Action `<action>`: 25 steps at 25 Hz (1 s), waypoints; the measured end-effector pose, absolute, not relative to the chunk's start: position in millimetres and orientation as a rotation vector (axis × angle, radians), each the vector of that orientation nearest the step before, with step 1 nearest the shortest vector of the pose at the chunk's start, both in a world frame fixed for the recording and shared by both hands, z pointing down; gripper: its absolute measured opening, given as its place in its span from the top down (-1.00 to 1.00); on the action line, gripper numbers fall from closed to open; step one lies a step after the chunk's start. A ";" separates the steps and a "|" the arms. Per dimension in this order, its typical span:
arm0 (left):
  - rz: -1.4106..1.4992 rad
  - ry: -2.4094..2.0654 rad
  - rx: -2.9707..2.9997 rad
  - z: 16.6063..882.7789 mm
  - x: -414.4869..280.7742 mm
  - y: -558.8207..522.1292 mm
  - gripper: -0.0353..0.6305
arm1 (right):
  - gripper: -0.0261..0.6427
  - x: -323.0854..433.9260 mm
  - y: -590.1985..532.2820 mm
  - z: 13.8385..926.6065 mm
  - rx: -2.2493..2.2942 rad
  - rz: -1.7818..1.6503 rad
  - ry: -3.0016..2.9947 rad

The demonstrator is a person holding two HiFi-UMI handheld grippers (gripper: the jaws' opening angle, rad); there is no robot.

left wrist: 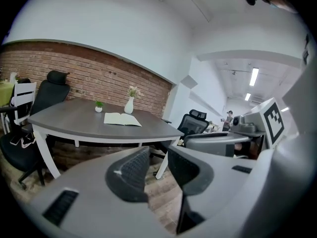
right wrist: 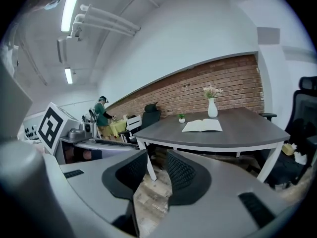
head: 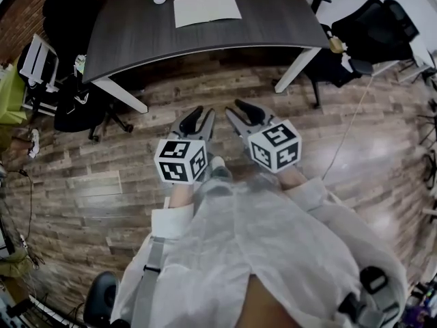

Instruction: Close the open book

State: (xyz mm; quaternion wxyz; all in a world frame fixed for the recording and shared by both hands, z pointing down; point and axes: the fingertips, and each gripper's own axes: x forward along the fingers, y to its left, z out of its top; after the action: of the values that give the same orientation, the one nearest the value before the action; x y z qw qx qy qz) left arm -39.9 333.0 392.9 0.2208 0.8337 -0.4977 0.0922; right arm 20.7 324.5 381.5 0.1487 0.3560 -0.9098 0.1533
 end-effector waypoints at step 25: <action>0.302 -1.283 2.273 423.7 -79.6 225.6 0.60 | 0.63 0.0 201.3 404.6 1.097 0.552 -2.573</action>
State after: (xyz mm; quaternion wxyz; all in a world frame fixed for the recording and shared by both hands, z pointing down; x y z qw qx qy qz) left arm -79.6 225.6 423.7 0.2540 0.8366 -0.4724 0.1112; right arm 0.0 201.3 404.6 0.1446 0.3807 -0.8930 0.1914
